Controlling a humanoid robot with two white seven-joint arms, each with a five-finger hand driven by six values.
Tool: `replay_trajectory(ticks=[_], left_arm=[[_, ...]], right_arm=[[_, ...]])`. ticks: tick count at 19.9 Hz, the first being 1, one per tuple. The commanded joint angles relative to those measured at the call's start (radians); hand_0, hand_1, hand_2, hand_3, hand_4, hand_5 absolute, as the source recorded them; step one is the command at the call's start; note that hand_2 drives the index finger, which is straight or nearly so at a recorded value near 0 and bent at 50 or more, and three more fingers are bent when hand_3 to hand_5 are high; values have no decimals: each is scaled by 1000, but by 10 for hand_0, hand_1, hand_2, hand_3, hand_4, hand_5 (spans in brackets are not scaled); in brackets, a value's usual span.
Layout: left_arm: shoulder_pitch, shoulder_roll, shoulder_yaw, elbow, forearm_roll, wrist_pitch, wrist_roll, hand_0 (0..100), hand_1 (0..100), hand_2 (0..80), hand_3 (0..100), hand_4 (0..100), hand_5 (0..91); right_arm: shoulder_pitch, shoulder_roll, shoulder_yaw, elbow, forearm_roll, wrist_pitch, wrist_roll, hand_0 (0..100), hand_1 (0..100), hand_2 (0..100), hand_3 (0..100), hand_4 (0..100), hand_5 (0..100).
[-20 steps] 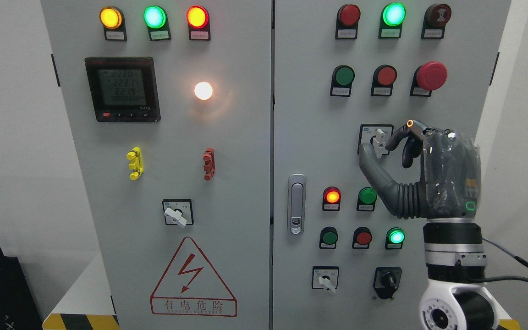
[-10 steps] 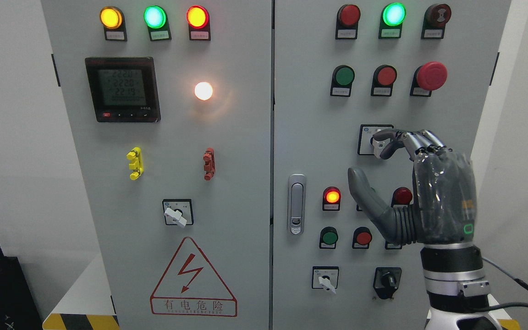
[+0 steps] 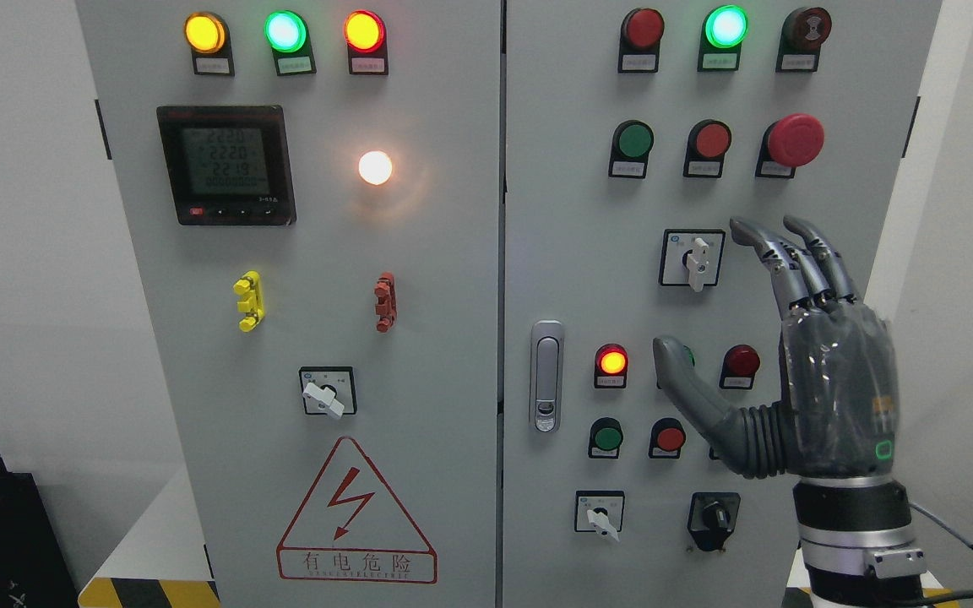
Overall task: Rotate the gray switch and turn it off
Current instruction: 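Pull the right hand back away from the switch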
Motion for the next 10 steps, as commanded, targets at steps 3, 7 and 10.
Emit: replay_trajectory(ticks=[3, 7, 10], left_arm=[[0, 0, -2, 14, 0, 1, -2, 120, 389, 0, 0, 0, 0], [0, 0, -2, 14, 0, 1, -1, 120, 389, 0, 0, 0, 0], [0, 0, -2, 14, 0, 1, -2, 120, 389, 0, 0, 0, 0]], right_arm=[[21, 2, -22, -18, 0, -1, -6, 164, 231, 149, 128, 0, 0], [23, 2, -22, -18, 0, -1, -6, 163, 234, 154, 144, 0, 0], [27, 2, -22, -18, 0, -1, -6, 162, 237, 162, 154, 6, 0]])
